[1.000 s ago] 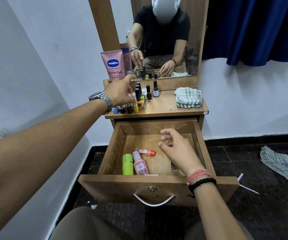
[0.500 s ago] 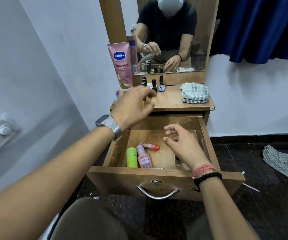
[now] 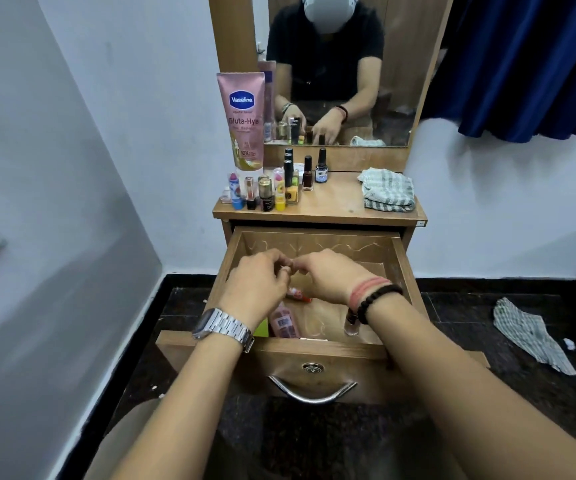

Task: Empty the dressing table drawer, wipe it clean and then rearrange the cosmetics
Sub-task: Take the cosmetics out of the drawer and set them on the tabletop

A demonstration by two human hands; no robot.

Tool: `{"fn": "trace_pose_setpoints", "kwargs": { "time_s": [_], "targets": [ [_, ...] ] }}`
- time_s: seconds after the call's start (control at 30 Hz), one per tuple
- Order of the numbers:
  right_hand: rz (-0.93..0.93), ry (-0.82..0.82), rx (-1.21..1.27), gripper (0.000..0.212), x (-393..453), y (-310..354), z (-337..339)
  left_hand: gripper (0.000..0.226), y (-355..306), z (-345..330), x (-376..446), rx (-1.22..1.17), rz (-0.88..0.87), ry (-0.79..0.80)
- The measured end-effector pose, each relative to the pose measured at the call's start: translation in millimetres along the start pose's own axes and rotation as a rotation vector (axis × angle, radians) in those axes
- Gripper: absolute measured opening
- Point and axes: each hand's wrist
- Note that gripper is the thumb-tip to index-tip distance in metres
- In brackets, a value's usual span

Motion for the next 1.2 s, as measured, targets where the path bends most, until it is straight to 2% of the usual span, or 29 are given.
{"fn": "trace_pose_setpoints", "kwargs": {
  "time_s": [0.2,0.37,0.57,0.67,0.77,0.93,1.07,1.2],
  "targets": [
    [0.001,0.102,-0.178,0.040,33.7,12.6,-20.9,0.019,9.3,-6.4,2.8,0.004,0.098,-0.003],
    [0.027,0.054,-0.212,0.025,39.7,10.4,-35.4,0.016,14.5,-6.5,9.4,-0.034,0.131,-0.006],
    [0.004,-0.022,-0.153,0.030,38.9,4.0,-36.6,0.014,20.6,-7.9,12.6,-0.054,0.153,-0.057],
    [-0.047,-0.127,0.097,0.022,30.3,-1.1,-25.5,0.016,24.3,-7.9,12.6,-0.054,0.151,-0.075],
    [-0.056,-0.326,0.433,0.026,19.7,-5.3,-8.6,0.017,25.5,-7.1,12.4,-0.063,0.145,-0.084],
    [-0.067,-0.653,0.820,0.031,17.4,-7.1,29.8,0.013,24.3,-4.8,12.3,-0.115,0.148,-0.104],
    [-0.100,-0.798,0.834,0.037,35.6,-8.7,50.9,0.013,26.4,-3.4,11.3,-0.120,0.158,-0.097],
    [-0.096,-0.817,0.810,0.041,54.9,-9.8,50.7,0.013,27.9,-2.9,12.2,-0.109,0.168,-0.082]
  ]
}}
Point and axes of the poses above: each hand's wrist, its own x-axis towards the middle knuckle, its own z-axis out of the back of the hand, y = z × x, and after that the axes turned 5 degrees about x, right-handed
